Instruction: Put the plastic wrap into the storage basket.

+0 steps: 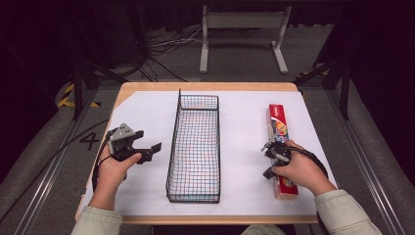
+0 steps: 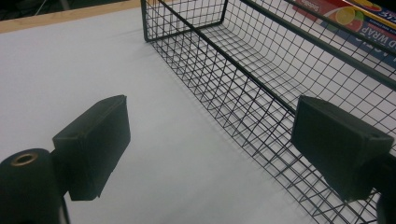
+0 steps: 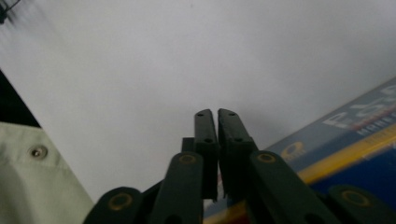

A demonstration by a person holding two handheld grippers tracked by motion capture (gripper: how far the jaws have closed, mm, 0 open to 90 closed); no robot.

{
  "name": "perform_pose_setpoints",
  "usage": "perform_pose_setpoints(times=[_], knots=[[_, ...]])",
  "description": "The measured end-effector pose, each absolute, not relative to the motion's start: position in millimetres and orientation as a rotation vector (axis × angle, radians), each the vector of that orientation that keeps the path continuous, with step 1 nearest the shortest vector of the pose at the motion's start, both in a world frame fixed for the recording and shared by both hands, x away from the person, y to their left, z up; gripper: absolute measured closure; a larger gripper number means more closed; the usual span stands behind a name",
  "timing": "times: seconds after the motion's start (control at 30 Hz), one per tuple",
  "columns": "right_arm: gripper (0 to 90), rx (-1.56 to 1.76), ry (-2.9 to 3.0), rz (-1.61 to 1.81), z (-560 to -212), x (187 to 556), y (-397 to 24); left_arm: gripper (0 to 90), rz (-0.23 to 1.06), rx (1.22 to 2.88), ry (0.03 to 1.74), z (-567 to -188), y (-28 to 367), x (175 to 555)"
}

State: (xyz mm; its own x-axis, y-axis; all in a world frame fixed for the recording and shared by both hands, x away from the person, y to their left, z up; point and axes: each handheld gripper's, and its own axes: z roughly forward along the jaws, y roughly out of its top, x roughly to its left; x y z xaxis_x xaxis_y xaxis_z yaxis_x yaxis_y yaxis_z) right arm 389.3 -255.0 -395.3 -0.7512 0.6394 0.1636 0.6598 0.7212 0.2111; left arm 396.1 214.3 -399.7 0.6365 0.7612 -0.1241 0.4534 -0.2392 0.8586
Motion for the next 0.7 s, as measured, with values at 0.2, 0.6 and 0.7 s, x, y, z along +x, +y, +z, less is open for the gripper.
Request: perform_pose_setpoints(times=[0.2, 0.6, 0.7], knots=[[82.2, -1.117, -2.835, -0.547, -396.6, 385.6, -258.7, 12.2, 0.403, 1.882, 0.966, -399.5, 215.2, 395.7], [72.2, -1.160, -2.817, -1.086, -367.1, 381.2, -278.5, 11.6, 0.414, 1.903, 0.977, -401.2, 218.5, 393.2], [72.4, -1.188, -2.812, -1.160, -362.8, 379.7, -283.4, 11.6, 0.424, 1.892, 0.983, -401.8, 221.5, 392.6]])
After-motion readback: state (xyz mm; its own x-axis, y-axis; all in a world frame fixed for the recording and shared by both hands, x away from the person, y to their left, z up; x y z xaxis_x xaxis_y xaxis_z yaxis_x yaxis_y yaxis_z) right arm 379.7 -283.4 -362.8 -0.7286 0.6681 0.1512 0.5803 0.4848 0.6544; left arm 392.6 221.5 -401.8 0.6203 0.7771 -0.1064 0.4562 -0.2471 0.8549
